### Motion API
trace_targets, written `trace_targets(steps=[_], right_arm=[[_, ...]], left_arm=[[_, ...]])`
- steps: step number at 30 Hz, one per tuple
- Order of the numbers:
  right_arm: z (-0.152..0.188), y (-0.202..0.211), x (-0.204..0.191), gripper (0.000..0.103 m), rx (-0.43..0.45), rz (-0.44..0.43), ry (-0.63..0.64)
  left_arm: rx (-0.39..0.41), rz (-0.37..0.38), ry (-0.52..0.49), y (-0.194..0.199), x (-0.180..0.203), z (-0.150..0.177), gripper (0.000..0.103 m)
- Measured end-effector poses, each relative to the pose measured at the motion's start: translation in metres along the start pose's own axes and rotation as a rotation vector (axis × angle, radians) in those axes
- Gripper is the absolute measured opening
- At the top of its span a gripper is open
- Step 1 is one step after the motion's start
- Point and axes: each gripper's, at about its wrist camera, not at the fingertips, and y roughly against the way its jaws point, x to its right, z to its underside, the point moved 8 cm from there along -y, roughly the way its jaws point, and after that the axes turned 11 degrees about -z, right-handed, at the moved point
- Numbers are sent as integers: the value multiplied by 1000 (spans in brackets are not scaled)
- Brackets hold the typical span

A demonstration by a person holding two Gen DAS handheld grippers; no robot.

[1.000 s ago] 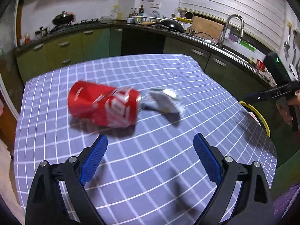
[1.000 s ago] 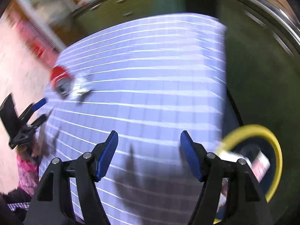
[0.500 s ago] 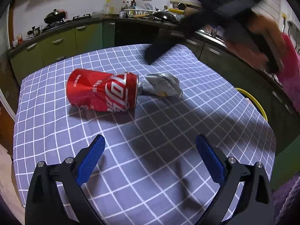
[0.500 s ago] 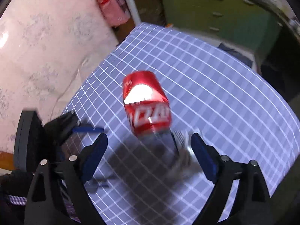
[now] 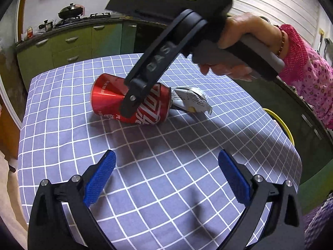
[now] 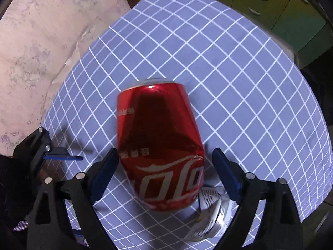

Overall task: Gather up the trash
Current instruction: 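Move the right gripper to the red Coca-Cola can and grasp it, then carry the red can over the bin and release it with the right gripper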

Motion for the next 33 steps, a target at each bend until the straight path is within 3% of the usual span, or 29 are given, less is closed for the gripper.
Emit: trace_targets(steps=[4, 6, 12, 20, 27, 33], right_arm=[[-7, -8, -4, 84, -12, 10, 21], [-8, -12, -8, 68, -22, 29, 26], [-8, -21, -32, 67, 13, 26, 14], [26, 27, -33, 68, 105, 26, -34], [119, 79, -4, 68, 184, 47, -153], [237, 110, 40, 68, 249, 96, -356]], left_arm=[[-8, 3, 1, -2, 2, 1, 97], [-11, 9, 4, -1, 1, 0, 97], [-18, 16, 4, -3, 4, 1, 97], [-35, 10, -14, -7, 9, 3, 97], [-35, 4, -31, -8, 13, 4, 98], [-28, 8, -40, -8, 16, 3, 98]])
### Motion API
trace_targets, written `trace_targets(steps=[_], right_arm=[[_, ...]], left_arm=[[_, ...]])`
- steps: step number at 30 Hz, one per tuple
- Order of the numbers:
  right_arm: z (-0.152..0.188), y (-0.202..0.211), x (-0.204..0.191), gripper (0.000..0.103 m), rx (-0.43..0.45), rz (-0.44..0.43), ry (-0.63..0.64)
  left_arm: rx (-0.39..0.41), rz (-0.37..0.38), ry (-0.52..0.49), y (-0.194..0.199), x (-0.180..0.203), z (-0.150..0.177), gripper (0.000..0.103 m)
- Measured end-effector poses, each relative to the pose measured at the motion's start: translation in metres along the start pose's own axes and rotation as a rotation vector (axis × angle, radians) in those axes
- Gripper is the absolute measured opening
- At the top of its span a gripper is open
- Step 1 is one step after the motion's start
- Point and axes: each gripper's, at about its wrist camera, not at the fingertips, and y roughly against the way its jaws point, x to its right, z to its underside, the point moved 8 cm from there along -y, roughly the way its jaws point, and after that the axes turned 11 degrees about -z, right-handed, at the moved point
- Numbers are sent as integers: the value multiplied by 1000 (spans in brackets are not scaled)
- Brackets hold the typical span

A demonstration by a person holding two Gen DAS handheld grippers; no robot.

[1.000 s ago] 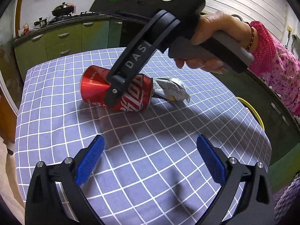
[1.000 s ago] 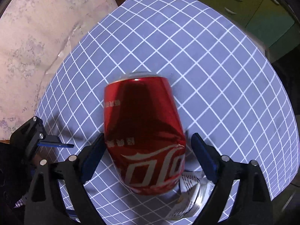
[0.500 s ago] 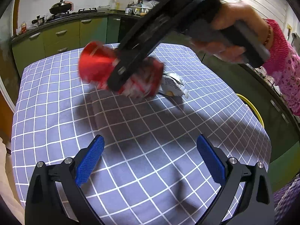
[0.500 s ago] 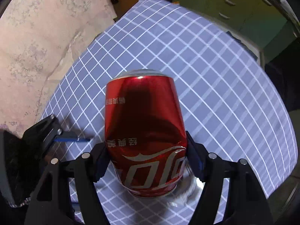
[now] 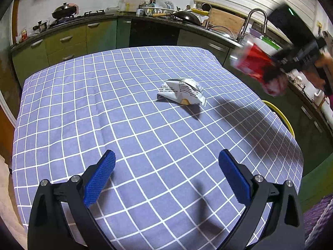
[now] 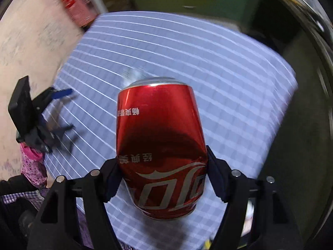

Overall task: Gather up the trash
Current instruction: 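Carry the red can over the bin and release it with the right gripper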

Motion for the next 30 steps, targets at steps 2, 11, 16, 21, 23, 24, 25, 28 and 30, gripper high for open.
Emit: trace_targets(steps=[2, 11, 16, 21, 23, 24, 25, 28, 30], right_arm=[[30, 10, 30, 68, 13, 26, -69], [159, 31, 164, 68, 91, 141, -495], [211, 31, 213, 68, 130, 196, -705], [239, 28, 228, 68, 139, 229, -802], [242, 27, 232, 75, 152, 235, -833], [242, 27, 233, 80, 157, 239, -843], [242, 29, 235, 80, 168, 246, -849], [242, 35, 237, 80, 194, 250, -853], [239, 39, 227, 80, 216, 249, -839]], left_arm=[[6, 11, -2, 1, 2, 0, 98], [1, 24, 16, -1, -1, -2, 98], [-9, 20, 7, -4, 1, -1, 98], [-17, 18, -4, -8, 4, 0, 98], [-18, 16, -11, -8, 7, 0, 98], [-17, 15, -14, -8, 8, 0, 98], [-15, 16, -16, -8, 9, 0, 98], [-13, 19, -14, -7, 8, 0, 98], [-13, 18, -13, -6, 8, 0, 98]])
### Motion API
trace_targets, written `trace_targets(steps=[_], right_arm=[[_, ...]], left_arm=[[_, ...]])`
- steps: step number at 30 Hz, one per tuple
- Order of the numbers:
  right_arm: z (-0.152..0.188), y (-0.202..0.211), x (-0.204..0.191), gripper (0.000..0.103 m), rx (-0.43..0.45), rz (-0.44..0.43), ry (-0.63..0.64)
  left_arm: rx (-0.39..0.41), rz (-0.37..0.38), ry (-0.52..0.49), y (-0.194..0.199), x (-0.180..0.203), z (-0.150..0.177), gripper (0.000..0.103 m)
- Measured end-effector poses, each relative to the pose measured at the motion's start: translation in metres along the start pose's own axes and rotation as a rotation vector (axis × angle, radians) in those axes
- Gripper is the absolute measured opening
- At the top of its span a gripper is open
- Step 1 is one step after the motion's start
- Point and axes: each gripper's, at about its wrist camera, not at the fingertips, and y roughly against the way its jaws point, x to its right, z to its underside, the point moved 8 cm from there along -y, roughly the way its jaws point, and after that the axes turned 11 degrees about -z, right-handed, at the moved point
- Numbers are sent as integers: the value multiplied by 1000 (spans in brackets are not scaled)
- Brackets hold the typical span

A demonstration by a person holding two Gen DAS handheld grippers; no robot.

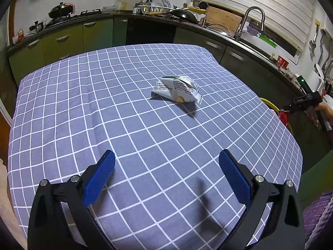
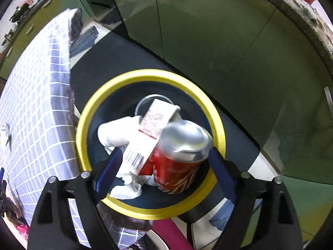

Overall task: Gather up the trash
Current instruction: 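Carry the red can over the bin and release it with the right gripper, then move the left gripper to the silver wrapper and grasp it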

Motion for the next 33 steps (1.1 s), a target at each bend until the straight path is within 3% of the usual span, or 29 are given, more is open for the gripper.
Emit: trace_targets(steps=[8, 15, 18, 21, 25, 27, 33], right_arm=[[19, 23, -49, 80, 31, -58, 128], [23, 16, -88, 80, 15, -131, 238], [20, 8, -99, 80, 3, -160, 276], [19, 7, -108, 80, 1, -182, 310], [18, 6, -116, 80, -3, -211, 355], [17, 6, -117, 80, 2, -223, 370], [12, 3, -109, 80, 1, -265, 388]], left_arm=[[-14, 3, -9, -3, 6, 1, 98], [-116, -9, -86, -13, 45, -3, 98], [-144, -4, -70, -17, 64, -17, 98], [-179, -57, 10, -30, 66, -39, 98], [-282, -27, 261, -56, 58, -65, 98], [-302, -63, 345, -65, 52, -74, 98], [-363, -180, 439, -87, 48, -93, 98]])
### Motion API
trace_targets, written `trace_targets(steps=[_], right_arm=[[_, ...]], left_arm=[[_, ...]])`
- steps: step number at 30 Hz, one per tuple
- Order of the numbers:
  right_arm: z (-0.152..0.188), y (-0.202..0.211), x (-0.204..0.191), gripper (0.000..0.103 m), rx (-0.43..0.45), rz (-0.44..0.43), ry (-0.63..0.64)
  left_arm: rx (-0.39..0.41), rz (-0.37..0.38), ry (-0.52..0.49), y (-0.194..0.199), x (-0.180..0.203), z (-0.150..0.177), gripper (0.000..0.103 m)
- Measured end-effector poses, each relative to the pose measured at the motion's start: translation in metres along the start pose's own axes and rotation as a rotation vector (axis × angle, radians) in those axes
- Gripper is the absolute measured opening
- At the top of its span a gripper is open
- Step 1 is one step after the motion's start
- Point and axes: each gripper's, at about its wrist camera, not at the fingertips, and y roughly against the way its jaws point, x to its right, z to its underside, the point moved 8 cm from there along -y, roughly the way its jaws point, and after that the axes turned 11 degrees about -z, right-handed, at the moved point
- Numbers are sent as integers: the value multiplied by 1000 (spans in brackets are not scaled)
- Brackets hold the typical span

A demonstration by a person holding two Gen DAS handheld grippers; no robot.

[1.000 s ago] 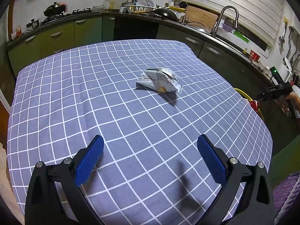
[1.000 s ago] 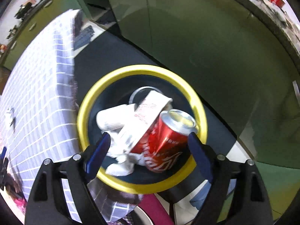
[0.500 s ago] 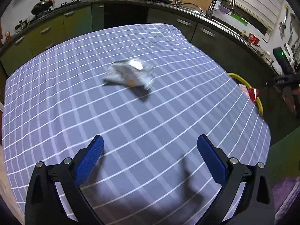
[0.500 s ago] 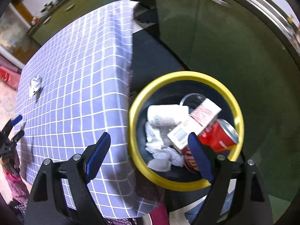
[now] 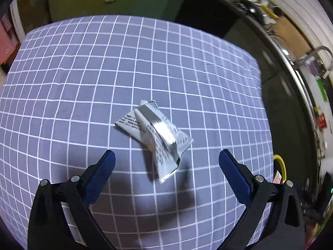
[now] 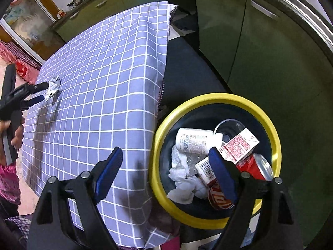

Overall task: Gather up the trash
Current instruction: 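Move the left gripper to the silver wrapper and grasp it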

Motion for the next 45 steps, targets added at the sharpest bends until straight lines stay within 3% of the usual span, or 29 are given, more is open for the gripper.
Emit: trace_targets(steps=[6, 8, 16, 24, 33, 36, 37, 41, 45], right_arm=[[1, -1, 10, 80, 4, -30, 10], [2, -3, 13, 80, 0, -37, 8], [8, -9, 25, 80, -9, -48, -14], [10, -14, 24, 80, -28, -47, -9], [8, -19, 16, 80, -43, -39, 4], [8, -20, 15, 80, -48, -37, 9], [8, -21, 14, 80, -49, -37, 10], [9, -22, 14, 80, -56, -33, 12], [10, -22, 16, 80, -57, -29, 7]], left_arm=[[-62, -51, 66, -14, 7, -13, 97], [-72, -83, 71, -20, 6, -18, 88], [-111, -122, 75, -39, 3, -23, 69], [-135, -128, -24, -32, -18, -29, 49], [-176, -186, -289, -32, -24, -35, 58], [-175, -205, -305, -34, -25, -39, 64], [-170, -207, -305, -33, -26, -40, 62], [-130, -222, -319, -32, -20, -43, 35], [-52, -224, -341, -17, -13, -41, 34]])
